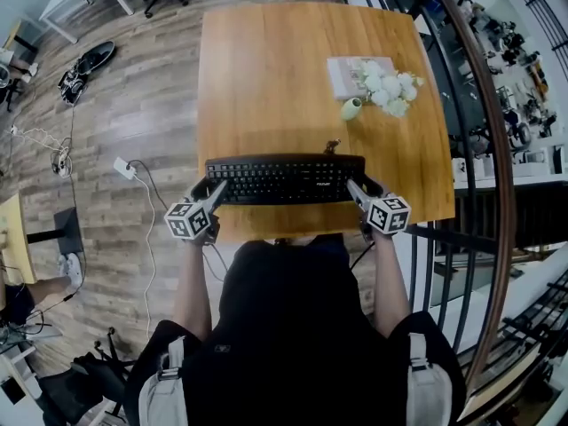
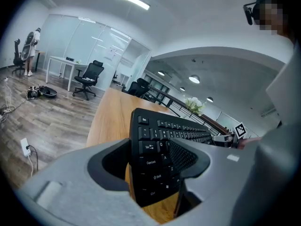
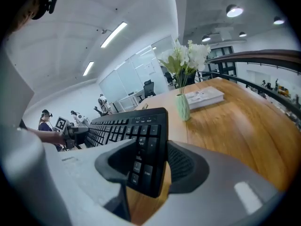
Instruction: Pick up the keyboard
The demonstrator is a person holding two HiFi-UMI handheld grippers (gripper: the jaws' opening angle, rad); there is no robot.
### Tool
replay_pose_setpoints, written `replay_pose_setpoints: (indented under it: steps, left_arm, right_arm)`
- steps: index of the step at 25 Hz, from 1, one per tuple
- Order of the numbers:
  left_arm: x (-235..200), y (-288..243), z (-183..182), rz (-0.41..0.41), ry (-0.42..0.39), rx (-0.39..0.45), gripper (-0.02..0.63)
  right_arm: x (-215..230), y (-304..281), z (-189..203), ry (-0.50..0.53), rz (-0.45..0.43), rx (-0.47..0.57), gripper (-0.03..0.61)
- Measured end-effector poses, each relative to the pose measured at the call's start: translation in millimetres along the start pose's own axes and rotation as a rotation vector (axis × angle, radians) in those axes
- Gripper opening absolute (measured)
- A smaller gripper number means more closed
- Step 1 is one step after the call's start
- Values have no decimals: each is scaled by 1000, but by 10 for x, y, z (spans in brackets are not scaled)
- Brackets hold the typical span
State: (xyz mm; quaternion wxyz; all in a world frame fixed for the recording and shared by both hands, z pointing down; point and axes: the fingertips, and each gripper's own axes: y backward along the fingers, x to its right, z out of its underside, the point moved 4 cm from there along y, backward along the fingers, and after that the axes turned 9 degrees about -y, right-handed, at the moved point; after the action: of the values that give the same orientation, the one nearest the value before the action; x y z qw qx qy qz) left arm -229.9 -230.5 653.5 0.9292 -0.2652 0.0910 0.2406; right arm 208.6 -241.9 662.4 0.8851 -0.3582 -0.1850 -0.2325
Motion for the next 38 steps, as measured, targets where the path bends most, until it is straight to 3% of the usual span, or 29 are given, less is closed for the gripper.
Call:
replay_pose_setpoints:
  steps: [11,19,38]
  left_arm:
    - [54,154,-748,-14,-88,128,265]
    - [90,213,-1094,-29,-143,207,265]
    - [202,422,-1427,-35,-194,292,265]
  right_arm:
    - [-289,148,-622,48,-31,117,196]
    - [-442,248,-955,93,-45,176,196]
    - [-636,447,-1182,142,-62,252,196]
